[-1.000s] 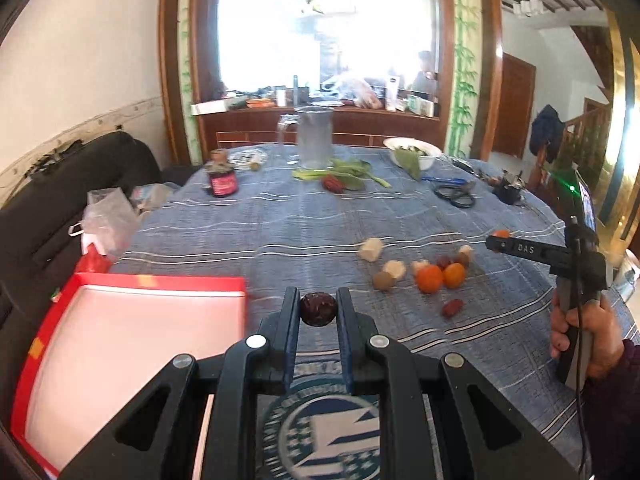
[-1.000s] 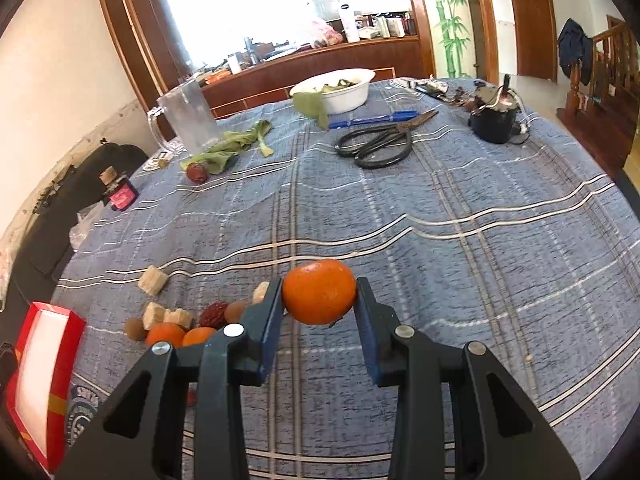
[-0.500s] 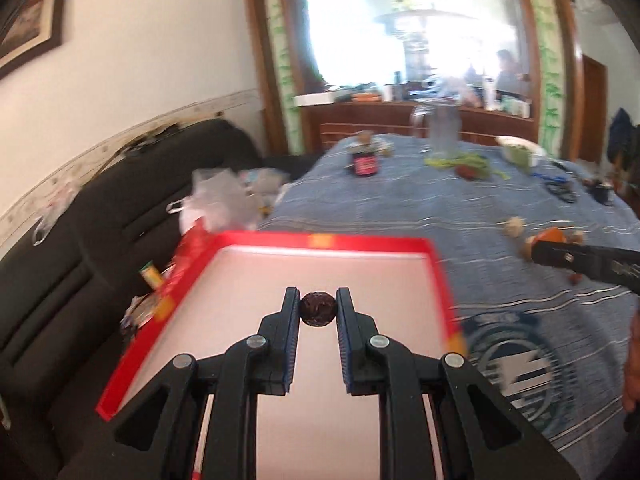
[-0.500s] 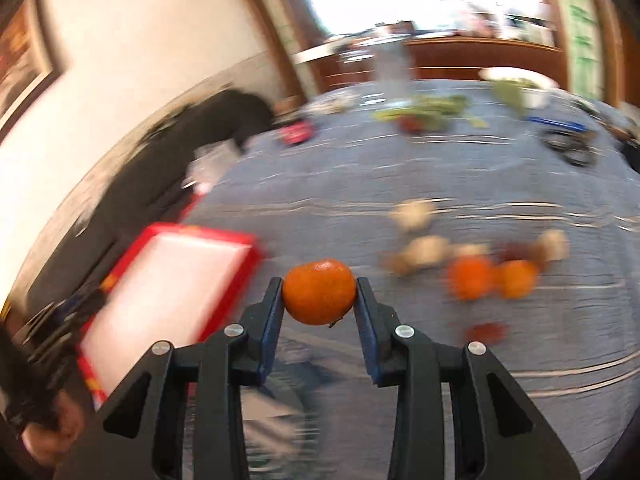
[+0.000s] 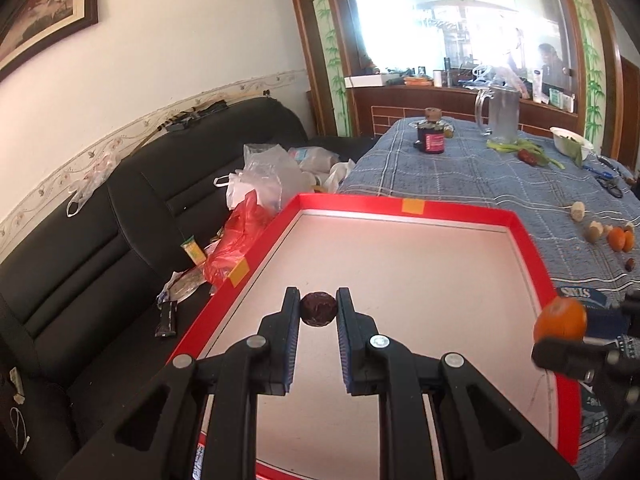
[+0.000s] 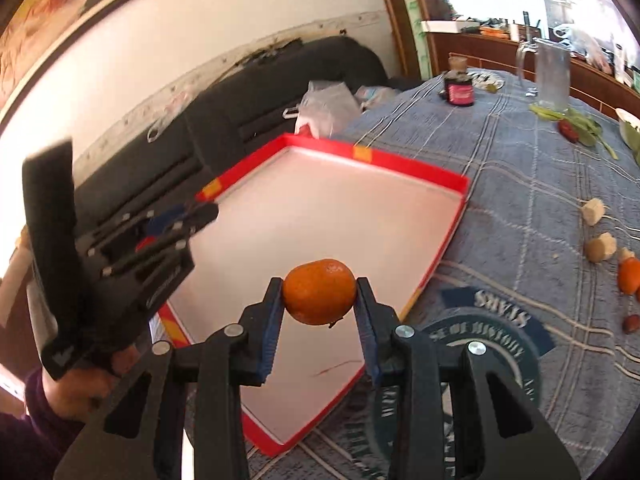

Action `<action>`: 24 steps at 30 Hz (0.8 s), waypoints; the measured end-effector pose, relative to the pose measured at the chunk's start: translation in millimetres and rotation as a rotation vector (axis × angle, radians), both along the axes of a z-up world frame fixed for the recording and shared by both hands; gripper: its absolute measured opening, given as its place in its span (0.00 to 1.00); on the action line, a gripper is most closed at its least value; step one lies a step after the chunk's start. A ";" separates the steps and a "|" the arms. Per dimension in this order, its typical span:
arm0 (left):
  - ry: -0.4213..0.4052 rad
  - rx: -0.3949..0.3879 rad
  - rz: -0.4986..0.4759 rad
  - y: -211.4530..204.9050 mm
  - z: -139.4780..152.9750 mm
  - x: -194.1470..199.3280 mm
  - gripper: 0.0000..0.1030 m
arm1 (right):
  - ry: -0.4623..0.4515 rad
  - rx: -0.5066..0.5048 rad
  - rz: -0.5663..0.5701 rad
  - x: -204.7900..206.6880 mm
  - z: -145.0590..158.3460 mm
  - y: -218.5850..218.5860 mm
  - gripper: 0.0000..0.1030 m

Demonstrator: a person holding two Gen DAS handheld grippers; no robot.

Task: Organize fruits
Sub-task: 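Carry the orange with the right tool into the tray while the left tool drops the date there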

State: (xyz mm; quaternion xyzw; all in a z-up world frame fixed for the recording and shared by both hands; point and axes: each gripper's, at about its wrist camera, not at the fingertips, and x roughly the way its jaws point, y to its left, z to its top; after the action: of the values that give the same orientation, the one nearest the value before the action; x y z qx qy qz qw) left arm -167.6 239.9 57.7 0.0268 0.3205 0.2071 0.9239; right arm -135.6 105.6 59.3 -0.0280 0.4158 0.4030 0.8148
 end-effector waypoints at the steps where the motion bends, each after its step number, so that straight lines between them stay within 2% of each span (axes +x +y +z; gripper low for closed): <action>1: 0.006 0.002 0.007 1.5 -1.7 1.1 0.16 | 0.000 -0.010 0.004 -0.5 -1.6 1.8 0.36; 8: 0.051 0.015 0.062 9.8 -11.5 5.8 0.17 | -0.015 -0.098 0.037 -3.8 -17.2 12.6 0.37; 10: 0.046 0.030 0.087 11.9 -9.0 3.8 0.29 | -0.018 -0.119 0.047 -6.7 -21.6 15.5 0.37; 11: 0.036 0.039 0.098 12.2 -6.4 2.3 0.33 | -0.025 -0.130 0.049 -7.5 -22.4 17.2 0.37; 13: 0.008 0.064 0.126 12.2 1.9 -2.9 0.49 | -0.058 -0.159 0.059 -11.3 -22.3 19.4 0.39; 15: -0.032 0.079 0.145 14.2 12.9 -9.4 0.51 | -0.073 -0.161 0.068 -13.7 -20.1 19.5 0.44; 17: -0.063 0.095 0.164 16.0 23.3 -15.1 0.51 | -0.091 -0.154 0.069 -16.5 -15.7 17.2 0.53; 24: -0.178 0.150 0.216 17.5 61.9 -38.7 0.57 | -0.139 -0.102 0.052 -21.0 -1.3 6.8 0.56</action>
State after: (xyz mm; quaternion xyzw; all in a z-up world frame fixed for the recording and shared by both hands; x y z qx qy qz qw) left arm -206.3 257.4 119.6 0.0428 0.2220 0.3301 0.9165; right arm -156.6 112.4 58.0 -0.1081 0.3773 0.3993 0.8286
